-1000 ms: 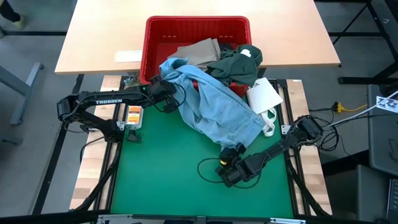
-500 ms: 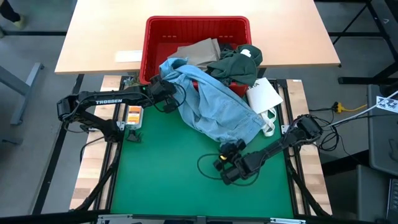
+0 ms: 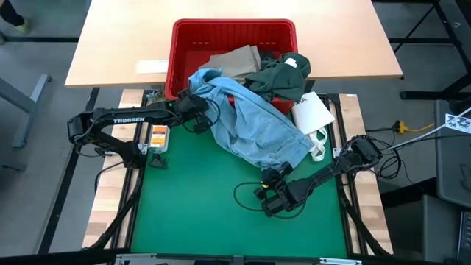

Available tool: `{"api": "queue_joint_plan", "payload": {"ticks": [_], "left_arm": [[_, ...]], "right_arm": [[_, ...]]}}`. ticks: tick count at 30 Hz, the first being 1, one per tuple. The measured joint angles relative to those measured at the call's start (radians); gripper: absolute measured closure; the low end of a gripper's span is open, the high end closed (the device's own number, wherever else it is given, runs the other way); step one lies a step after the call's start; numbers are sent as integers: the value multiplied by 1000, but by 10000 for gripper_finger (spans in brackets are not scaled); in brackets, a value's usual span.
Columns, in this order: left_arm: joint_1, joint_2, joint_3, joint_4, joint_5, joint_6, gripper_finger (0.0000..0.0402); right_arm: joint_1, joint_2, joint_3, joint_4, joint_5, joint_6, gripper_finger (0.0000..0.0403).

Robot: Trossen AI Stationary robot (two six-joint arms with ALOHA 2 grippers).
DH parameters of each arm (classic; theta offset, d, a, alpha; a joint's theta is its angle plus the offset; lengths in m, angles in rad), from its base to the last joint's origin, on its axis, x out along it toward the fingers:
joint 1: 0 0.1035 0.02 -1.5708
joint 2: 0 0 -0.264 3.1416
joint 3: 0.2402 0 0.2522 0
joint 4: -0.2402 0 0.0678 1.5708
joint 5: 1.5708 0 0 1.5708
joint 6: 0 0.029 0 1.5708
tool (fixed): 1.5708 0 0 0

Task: Fold Laundry from Bin
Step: Fold the blue pants

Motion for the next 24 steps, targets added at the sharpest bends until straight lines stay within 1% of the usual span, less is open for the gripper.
{"api": "queue_joint_plan", "payload": {"ticks": [2, 6, 8, 11, 14, 19, 21, 24], "left_arm": [[0, 0, 0, 0, 0, 1, 399], [0, 0, 0, -1, -3, 2, 399], [-1, 0, 0, -10, -5, 2, 399], [-1, 0, 0, -22, -4, 18, 399], [-5, 0, 0, -40, -8, 30, 399], [-28, -7, 0, -78, -11, 28, 399], [-44, -19, 0, -98, -10, 27, 399], [-78, -41, 0, -130, -9, 24, 399]], "right_arm": [[14, -5, 12, -1, 0, -1, 397], [60, -24, 69, -16, -1, -3, 392], [93, -38, 112, -41, -24, -25, 397], [149, -65, 194, -143, -74, -30, 398], [200, -77, 298, -302, -122, 3, 398], [248, -77, 446, -582, -259, 117, 399], [257, -77, 478, -661, -322, 157, 400], [262, -77, 500, -750, -446, 205, 400]]}}
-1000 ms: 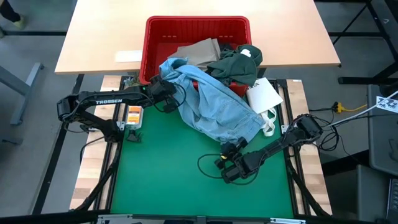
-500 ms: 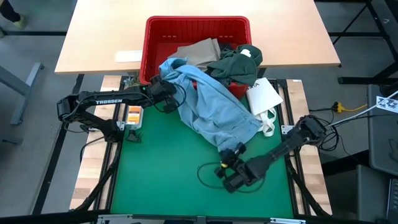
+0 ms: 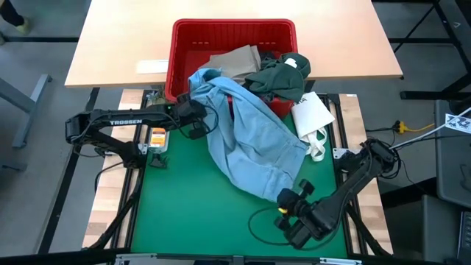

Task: Fold Laundry from Bin
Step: Fold the blue pants

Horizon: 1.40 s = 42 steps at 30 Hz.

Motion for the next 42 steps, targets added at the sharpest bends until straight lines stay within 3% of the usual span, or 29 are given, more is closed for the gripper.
{"api": "queue_joint_plan", "payload": {"ticks": [6, 13, 20, 23, 29, 34, 42], "left_arm": [[-87, -69, 0, -112, 5, -4, 399], [-201, -118, 0, -153, 21, -30, 399], [-290, -114, 0, -156, 325, 2, 398], [-326, -114, 0, -160, 374, 39, 382], [-362, -114, 0, -163, 279, 94, 315], [-364, -114, 0, -149, 171, 264, 257], [-349, -114, 0, -63, 2, 531, 227]], "right_arm": [[-1, 0, 0, -65, -207, 36, 399], [-2, 0, 0, -80, -210, 34, 398], [-2, 1, 0, -81, -210, 34, 398], [-2, 1, 0, -81, -210, 33, 398], [-2, 1, 0, -81, -200, 32, 398], [-2, 1, 0, -82, -200, 31, 398], [-2, 4, 0, -84, -191, 31, 398]]}}
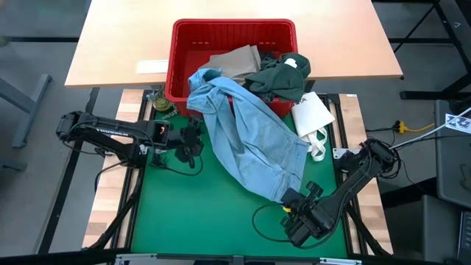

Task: Fold Laundry from Bin
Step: Fold the blue pants

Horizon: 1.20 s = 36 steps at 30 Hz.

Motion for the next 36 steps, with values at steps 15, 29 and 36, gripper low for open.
{"api": "queue_joint_plan", "payload": {"ticks": [15, 29, 36], "left_arm": [[174, 0, 0, 249, -71, 14, 255], [293, 0, 0, 254, 1, -118, 260], [295, 0, 0, 252, -1, -134, 349]], "right_arm": [[1, 0, 0, 0, 35, -26, 398], [0, 0, 0, 0, 38, -28, 398], [0, 0, 0, 0, 38, -28, 398]]}}
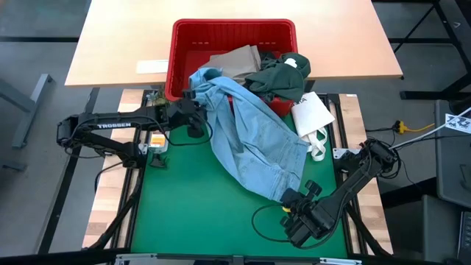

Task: Fold Laundry from Bin
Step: Fold the blue pants

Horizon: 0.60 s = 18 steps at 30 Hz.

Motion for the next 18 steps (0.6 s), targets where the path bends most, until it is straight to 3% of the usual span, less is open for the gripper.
{"api": "queue_joint_plan", "payload": {"ticks": [3, 9, 18], "left_arm": [[-7, -1, 0, 0, -14, -26, 392], [-49, -41, 75, -129, -105, -109, 399], [-64, -104, 284, -421, -133, -297, 401]], "right_arm": [[0, 0, 0, -1, -2, 1, 398], [0, 0, 0, -7, -74, 3, 398], [0, 0, 0, -84, -204, 28, 398]]}}
